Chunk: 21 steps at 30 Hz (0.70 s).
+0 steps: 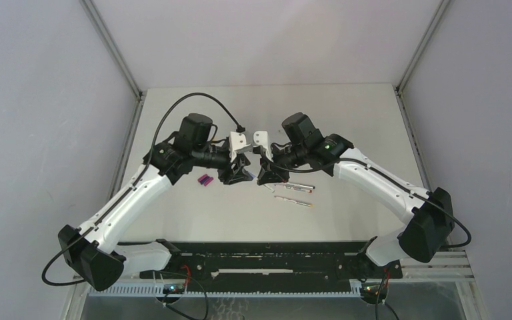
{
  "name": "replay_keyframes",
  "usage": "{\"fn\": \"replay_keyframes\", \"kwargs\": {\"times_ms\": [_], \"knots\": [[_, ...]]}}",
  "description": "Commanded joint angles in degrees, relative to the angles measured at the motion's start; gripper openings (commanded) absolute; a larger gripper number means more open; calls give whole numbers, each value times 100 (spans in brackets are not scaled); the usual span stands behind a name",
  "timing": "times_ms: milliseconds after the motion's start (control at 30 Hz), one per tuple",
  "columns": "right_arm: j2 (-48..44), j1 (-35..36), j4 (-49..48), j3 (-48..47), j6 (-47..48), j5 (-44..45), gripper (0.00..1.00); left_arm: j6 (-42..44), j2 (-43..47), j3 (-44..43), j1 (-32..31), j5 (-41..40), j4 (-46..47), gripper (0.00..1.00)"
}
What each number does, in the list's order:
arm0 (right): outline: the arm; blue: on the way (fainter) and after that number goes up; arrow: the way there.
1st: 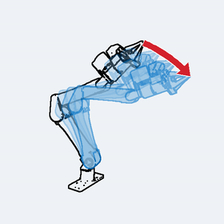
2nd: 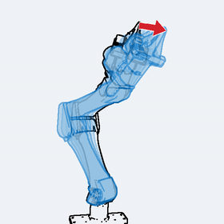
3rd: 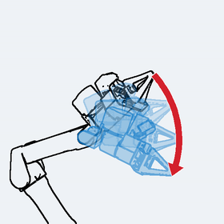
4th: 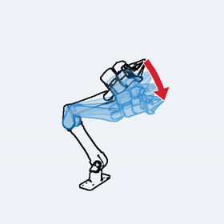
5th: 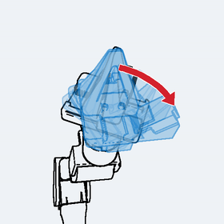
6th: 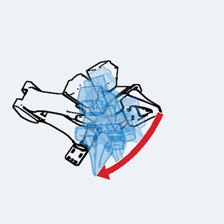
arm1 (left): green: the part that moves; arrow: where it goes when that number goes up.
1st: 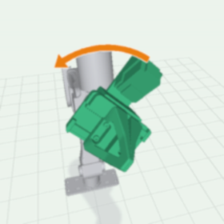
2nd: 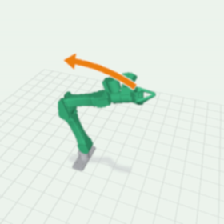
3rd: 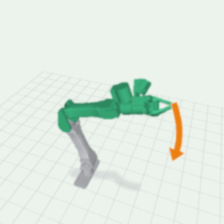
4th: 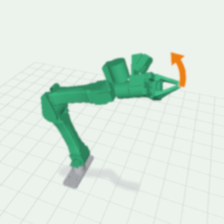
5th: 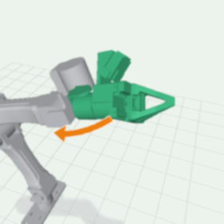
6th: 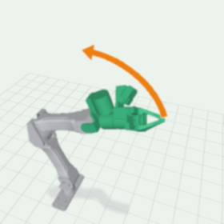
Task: Open the pen caps
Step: Pick up the pen from the center of the board.
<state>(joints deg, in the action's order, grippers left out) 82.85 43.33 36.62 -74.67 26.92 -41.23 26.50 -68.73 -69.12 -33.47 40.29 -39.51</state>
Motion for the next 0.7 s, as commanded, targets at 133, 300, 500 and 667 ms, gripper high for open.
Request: {"fn": "replay_keyframes", "kwargs": {"times_ms": [133,300,500,667], "knots": [[-67,76,-207,-5,-74,-42,0,144,-65,-78,-88,259,19,32],[-74,79,-212,-3,-82,5,0,256,-90,-95,-112,237,-86,5],[-59,71,-170,-3,10,136,18,315,-32,-104,-109,183,-140,0],[-52,-46,-107,66,130,-145,45,394,136,-70,-107,60,-156,0]]}}
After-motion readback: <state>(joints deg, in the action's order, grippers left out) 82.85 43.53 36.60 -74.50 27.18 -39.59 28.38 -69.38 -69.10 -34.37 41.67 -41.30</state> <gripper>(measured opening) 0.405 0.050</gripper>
